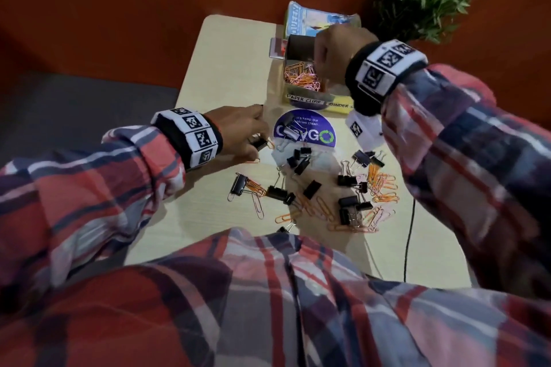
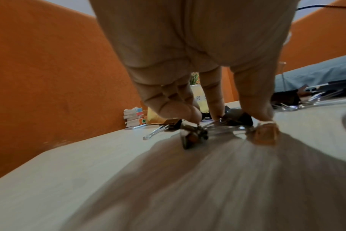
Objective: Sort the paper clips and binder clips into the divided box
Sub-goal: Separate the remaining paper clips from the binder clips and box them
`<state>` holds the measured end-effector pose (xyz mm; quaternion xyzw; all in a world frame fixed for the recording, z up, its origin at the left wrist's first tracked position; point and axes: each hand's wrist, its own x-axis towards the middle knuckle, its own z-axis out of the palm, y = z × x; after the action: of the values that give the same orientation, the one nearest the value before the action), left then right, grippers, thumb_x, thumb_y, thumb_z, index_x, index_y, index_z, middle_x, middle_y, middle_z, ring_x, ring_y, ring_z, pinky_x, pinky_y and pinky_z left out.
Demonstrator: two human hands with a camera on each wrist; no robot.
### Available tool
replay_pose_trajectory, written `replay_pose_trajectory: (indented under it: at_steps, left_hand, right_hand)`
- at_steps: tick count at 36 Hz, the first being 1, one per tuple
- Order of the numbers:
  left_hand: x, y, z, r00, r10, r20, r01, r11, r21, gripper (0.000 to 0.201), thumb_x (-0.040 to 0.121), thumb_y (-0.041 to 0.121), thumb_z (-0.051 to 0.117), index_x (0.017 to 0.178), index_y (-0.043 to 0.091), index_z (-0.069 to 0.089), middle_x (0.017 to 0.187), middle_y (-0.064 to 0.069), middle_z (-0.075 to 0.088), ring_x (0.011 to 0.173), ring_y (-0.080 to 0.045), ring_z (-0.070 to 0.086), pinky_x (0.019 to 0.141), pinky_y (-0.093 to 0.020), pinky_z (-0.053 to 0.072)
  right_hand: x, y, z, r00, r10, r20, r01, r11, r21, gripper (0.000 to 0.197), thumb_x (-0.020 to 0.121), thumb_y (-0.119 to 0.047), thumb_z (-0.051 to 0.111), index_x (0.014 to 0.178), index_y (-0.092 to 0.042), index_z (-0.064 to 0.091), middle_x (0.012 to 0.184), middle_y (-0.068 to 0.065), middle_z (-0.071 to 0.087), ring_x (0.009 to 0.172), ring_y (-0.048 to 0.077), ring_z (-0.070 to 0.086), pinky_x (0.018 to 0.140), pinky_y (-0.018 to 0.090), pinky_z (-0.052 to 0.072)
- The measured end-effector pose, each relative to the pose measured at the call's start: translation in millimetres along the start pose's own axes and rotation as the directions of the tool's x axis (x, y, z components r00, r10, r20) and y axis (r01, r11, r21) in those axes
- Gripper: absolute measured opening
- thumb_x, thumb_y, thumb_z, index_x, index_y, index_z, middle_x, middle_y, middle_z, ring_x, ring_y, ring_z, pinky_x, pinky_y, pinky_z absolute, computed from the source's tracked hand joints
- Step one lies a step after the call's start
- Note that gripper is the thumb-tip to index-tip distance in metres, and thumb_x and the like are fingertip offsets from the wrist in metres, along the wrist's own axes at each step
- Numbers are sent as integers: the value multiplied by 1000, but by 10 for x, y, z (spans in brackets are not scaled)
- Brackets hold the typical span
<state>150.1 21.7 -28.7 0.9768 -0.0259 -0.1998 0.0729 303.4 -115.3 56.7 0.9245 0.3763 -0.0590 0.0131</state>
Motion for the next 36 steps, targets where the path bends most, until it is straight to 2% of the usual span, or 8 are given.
replay_pose_trajectory:
  at_steps: [2,7,10,15,20,25,30,36]
  left_hand:
    - [0,-24,2,1000,-1,-20,1,999,-48,45,82,39,71,123,26,59,123,-2,48,104,-25,55,82,-35,49]
    - [-2,-108,8,997,-25,-78,20,997,-72,40,81,35,71,119,29,58,122,1,51,103,-26,57,78,-34,48]
    - [-14,-192,5,994,-26,-106,27,1000,9,43,81,36,70,120,23,57,119,-3,52,105,-26,53,77,-35,48]
    - [-4,-189,2,994,73,-82,-61,988,139,60,73,53,69,123,23,57,121,0,53,110,-24,46,83,-38,47]
    - [75,-142,13,994,105,-39,-96,976,194,42,78,51,66,110,24,65,103,2,60,104,-23,47,78,-37,47]
    - [109,-133,22,988,126,-88,-110,981,163,17,85,37,65,94,23,67,95,4,64,98,-21,47,73,-32,40]
    - [69,-106,84,990,98,-101,-85,989,124,7,87,26,60,82,24,64,86,5,63,89,-17,45,72,-35,45]
    - [20,-13,89,999,5,-35,-2,995,98,4,83,22,58,79,24,60,82,4,58,88,-16,45,67,-31,42]
  right_hand:
    - [154,-65,-1,999,-42,-33,40,997,-58,18,86,-14,44,89,-19,62,99,15,69,94,34,62,85,40,50]
    - [497,-188,204,999,-44,20,46,987,-152,25,90,-19,54,111,-11,65,112,16,66,101,35,64,72,39,40]
    - [618,-256,346,998,-38,59,49,979,-196,24,89,-17,56,109,-5,64,105,19,68,83,34,63,69,36,49]
    - [684,-244,452,990,-80,112,106,963,-249,22,90,-12,54,106,0,62,98,18,66,81,36,64,62,37,45]
    - [670,-173,471,990,-66,122,93,967,-236,20,88,-20,54,100,-7,62,80,9,58,67,31,55,58,34,43]
    - [452,-54,335,996,-77,38,80,994,-80,23,90,-21,51,110,-15,60,110,12,65,98,36,61,80,40,49]
    - [-17,39,317,994,-61,-94,62,998,6,14,88,-27,51,90,-20,62,98,7,66,88,31,62,73,34,46]
    - [-652,266,521,999,-3,39,3,1000,2,21,89,-32,53,94,-21,69,94,5,71,87,30,65,77,35,52]
